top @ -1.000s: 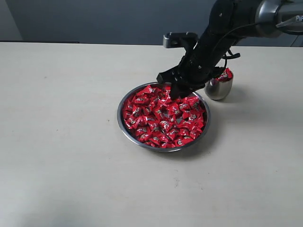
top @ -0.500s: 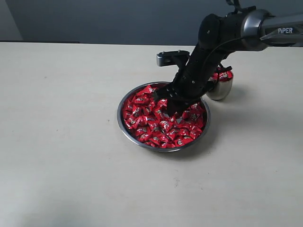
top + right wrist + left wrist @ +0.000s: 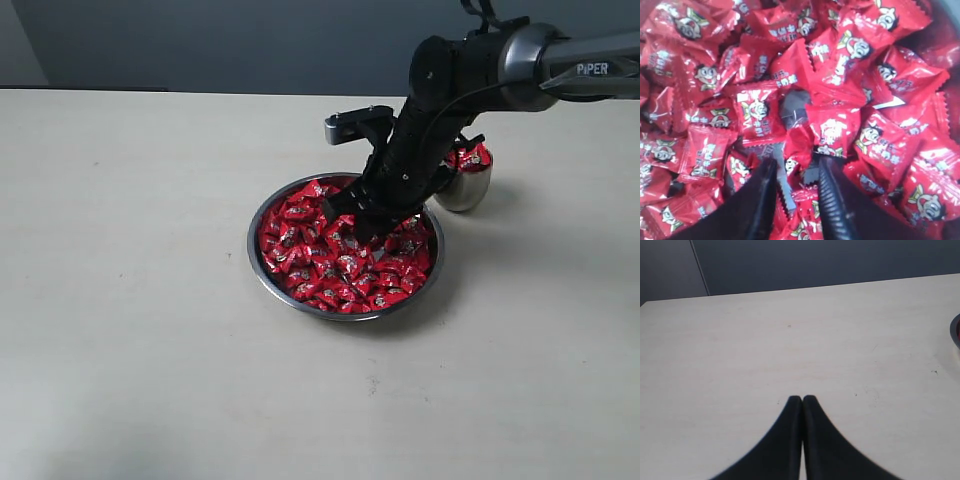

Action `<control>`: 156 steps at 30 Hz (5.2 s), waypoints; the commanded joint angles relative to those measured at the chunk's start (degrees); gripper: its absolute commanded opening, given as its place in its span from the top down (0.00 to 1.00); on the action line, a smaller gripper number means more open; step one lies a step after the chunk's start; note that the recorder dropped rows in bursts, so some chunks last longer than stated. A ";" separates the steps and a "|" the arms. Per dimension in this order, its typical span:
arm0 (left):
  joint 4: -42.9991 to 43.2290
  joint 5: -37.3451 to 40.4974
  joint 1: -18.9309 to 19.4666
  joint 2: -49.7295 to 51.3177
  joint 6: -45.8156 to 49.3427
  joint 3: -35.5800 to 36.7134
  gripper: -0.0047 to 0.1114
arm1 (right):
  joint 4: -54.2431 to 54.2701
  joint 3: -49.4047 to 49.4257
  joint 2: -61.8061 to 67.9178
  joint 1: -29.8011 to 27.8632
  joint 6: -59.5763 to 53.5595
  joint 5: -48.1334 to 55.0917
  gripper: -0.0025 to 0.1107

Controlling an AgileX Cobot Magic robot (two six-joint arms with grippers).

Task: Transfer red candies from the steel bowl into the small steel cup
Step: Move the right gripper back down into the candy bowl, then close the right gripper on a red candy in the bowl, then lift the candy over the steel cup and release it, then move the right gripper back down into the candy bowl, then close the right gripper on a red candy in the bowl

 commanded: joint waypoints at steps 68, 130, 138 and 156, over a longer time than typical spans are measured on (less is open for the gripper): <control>0.10 -0.45 -0.02 -0.27 -0.27 -0.48 0.96 | -9.77 -2.66 -5.42 -15.03 8.75 -4.29 0.98; 0.10 -0.45 -0.02 -0.27 -0.27 -0.48 0.96 | -3.73 6.22 -5.29 5.42 -1.36 -3.18 0.69; 0.10 -0.45 -0.02 -0.27 -0.27 -0.48 0.96 | -3.89 6.22 -2.86 5.42 -1.27 -5.21 0.69; 0.10 -0.45 -0.02 -0.27 -0.27 -0.48 0.96 | -3.96 6.02 -0.38 5.42 -1.27 -7.30 0.63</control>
